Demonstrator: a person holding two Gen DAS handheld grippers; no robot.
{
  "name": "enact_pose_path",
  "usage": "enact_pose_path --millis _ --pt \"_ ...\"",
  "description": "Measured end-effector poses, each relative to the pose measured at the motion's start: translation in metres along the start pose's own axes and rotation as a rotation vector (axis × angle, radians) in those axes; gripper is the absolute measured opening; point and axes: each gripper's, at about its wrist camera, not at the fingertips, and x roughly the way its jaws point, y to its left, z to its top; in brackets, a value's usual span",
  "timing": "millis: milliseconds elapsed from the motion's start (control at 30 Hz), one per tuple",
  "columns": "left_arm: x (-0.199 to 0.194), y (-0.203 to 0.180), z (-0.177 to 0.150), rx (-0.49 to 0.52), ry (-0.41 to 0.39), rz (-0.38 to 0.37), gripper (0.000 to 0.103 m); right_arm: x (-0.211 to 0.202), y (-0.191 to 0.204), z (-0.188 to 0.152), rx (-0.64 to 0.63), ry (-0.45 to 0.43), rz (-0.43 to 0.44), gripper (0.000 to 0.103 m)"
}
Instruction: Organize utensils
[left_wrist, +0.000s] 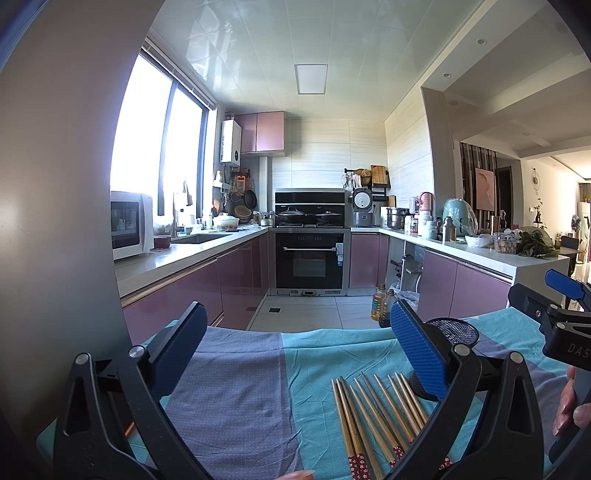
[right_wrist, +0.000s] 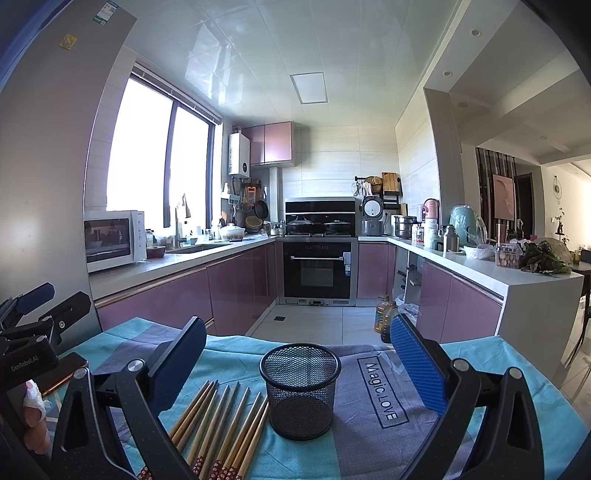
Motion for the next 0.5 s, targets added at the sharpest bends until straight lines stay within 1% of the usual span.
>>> enact_pose_path --millis 500 --pt "0.0004 0.0005 -0.0002 0.001 0.001 -0.001 0.098 -0.0002 -0.0007 0.0004 0.001 0.001 0.001 0.097"
